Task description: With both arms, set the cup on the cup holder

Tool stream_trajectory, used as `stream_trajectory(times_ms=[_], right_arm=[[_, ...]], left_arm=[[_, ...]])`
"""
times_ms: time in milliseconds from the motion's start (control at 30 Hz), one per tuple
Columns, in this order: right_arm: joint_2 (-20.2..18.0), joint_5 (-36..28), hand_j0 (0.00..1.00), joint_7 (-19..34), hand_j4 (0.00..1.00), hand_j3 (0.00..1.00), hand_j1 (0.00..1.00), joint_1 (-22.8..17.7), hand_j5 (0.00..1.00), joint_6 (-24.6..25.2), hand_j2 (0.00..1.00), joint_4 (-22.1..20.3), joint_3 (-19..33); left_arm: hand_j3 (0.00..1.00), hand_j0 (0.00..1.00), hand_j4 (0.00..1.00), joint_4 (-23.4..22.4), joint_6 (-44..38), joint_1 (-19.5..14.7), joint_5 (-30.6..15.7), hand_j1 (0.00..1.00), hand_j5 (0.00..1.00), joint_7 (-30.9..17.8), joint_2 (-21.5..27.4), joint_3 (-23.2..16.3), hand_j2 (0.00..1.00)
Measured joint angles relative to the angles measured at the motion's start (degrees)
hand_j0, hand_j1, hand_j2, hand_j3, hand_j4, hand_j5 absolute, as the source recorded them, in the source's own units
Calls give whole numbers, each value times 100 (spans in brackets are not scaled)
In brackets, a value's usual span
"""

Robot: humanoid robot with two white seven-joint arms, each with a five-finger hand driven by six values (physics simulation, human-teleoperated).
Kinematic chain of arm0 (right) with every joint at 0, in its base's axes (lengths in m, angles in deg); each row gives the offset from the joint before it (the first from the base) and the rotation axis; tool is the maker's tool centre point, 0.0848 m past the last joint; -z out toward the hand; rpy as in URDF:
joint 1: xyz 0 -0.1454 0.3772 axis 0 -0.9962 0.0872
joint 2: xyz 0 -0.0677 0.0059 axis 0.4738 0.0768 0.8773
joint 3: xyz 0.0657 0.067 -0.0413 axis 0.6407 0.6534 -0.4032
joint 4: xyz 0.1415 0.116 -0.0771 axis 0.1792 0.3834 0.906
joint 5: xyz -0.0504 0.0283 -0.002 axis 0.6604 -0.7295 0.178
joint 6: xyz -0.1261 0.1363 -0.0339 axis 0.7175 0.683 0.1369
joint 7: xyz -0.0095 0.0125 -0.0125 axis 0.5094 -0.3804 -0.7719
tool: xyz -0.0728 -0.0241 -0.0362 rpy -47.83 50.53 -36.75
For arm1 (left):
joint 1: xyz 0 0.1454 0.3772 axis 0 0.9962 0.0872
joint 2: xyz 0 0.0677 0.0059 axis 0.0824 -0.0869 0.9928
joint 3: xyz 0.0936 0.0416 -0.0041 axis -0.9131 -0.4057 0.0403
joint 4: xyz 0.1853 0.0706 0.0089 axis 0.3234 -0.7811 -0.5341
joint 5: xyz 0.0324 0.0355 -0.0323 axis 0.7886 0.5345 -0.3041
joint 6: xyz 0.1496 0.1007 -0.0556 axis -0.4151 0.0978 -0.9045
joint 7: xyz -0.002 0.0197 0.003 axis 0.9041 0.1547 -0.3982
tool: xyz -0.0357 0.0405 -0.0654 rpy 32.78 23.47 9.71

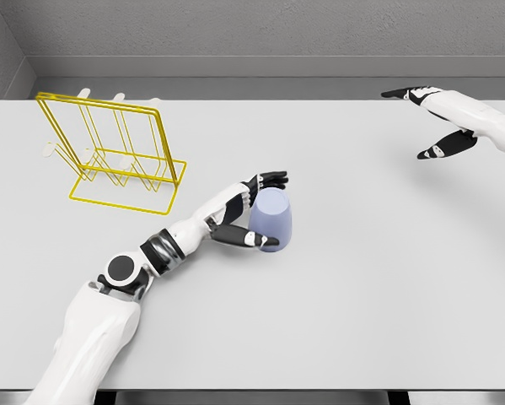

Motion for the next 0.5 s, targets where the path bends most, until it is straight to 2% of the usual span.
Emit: stream_trajectory(times_ms=[100, 167, 200, 300, 500], right_arm=[[3, 0, 100, 0, 100, 100, 100, 0, 100, 0, 100, 1, -1], [8, 0, 100, 1, 100, 100, 100, 0, 100, 0, 100, 1, -3], [9, 0, 100, 0, 100, 100, 100, 0, 100, 0, 100, 1, -4], [14, 0, 100, 0, 100, 100, 100, 0, 100, 0, 100, 1, -5], [51, 0, 100, 1, 100, 100, 100, 0, 100, 0, 100, 1, -6]], left_arm=[[81, 81, 81, 2, 5, 0, 0, 81, 81, 0, -1, -33, 81], [76, 76, 76, 6, 8, 0, 0, 76, 76, 0, -1, -56, 76], [64, 64, 64, 7, 9, 0, -1, 64, 64, 0, -1, -62, 64], [47, 47, 47, 17, 11, 0, -30, 47, 47, 5, -1, -69, 47], [39, 39, 39, 20, 12, 9, -27, 39, 39, 2, -1, -72, 39]])
